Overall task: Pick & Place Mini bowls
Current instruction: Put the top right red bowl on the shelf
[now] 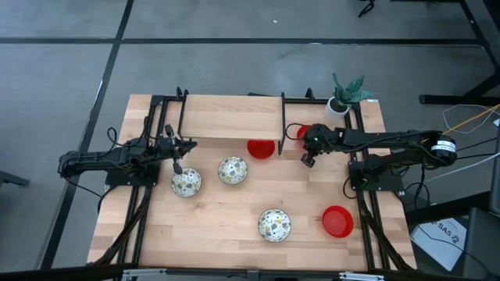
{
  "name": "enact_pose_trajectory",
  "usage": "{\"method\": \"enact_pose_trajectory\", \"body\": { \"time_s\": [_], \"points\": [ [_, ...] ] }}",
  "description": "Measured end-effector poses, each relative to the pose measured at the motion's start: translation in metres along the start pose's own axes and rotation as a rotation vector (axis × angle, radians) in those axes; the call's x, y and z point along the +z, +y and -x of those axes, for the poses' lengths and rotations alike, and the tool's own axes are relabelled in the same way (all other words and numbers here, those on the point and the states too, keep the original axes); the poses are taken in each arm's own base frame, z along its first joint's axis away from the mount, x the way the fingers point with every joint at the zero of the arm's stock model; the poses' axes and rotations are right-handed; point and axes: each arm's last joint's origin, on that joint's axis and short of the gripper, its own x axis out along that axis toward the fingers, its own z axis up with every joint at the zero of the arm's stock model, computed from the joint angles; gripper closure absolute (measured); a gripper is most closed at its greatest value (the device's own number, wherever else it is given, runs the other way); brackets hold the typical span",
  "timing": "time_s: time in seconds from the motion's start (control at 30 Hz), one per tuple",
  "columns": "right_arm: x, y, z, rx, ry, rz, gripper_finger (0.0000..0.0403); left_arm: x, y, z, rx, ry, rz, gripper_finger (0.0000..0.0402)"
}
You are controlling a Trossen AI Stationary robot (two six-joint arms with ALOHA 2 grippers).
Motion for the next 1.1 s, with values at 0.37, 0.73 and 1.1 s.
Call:
{"method": "enact_pose_trajectory", "body": {
  "time_s": [0.37, 0.73, 1.1],
  "points": [
    [-0.004, 0.015, 0.002, 0.113, 0.031, -0.031, 0.0399, 0.0, 0.0, 0.0, 0.0, 0.0, 0.0, 0.0386],
    [-0.012, 0.042, 0.007, 0.212, 0.067, -0.03, 0.0399, 0.0, 0.0, 0.0, 0.0, 0.0, 0.0, 0.0384],
    [-0.022, 0.074, 0.015, 0.307, 0.059, 0.004, 0.04, 0.0, 0.0, 0.0, 0.0, 0.0, 0.0, 0.0384]
  ]
}}
